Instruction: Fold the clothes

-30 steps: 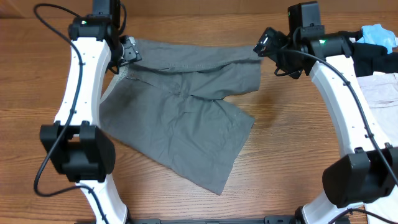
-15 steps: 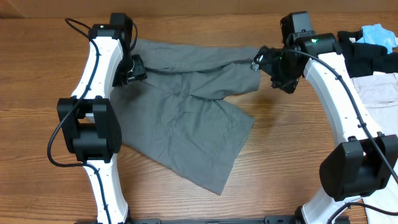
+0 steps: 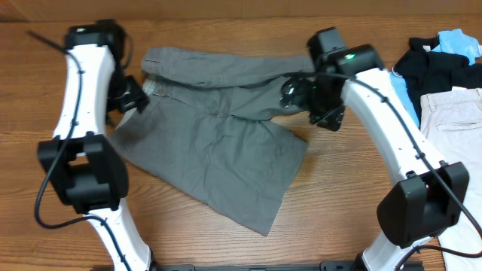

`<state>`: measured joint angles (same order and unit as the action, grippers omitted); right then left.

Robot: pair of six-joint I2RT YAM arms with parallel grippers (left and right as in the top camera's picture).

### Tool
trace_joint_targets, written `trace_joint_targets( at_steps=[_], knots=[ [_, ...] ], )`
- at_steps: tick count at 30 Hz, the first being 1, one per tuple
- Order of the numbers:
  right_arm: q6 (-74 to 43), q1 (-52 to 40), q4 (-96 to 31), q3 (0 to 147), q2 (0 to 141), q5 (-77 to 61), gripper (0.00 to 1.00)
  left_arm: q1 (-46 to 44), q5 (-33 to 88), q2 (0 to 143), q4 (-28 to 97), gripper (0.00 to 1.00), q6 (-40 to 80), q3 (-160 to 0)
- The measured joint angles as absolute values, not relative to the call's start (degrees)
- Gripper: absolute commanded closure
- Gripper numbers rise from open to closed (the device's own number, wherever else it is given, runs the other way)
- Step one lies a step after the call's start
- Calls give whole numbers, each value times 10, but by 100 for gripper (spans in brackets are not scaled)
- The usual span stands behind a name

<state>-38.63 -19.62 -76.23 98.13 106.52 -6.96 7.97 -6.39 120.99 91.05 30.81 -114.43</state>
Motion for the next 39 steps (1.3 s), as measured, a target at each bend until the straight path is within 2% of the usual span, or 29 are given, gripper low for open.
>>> trace_joint_targets(
  at_steps=[6,14,24,29,33,39],
  knots=[
    [-424,-261,-776,981,1065,-31,0,143,-66,1207,938,30,332,-1144],
    [-454,-266,-794,981,1065,-3,0,162,-66,1177,936,29,345,-1144],
    [-466,-267,-822,981,1046,5,0,162,-64,953,930,23,348,-1125],
    [-480,-285,-825,981,1040,8,0,162,-63,888,869,14,346,-1011],
    [-491,-313,-821,978,1040,14,0,162,-57,905,775,13,345,-899],
    [-535,-343,-830,962,1040,30,0,162,-33,961,698,10,337,-827]
  ],
)
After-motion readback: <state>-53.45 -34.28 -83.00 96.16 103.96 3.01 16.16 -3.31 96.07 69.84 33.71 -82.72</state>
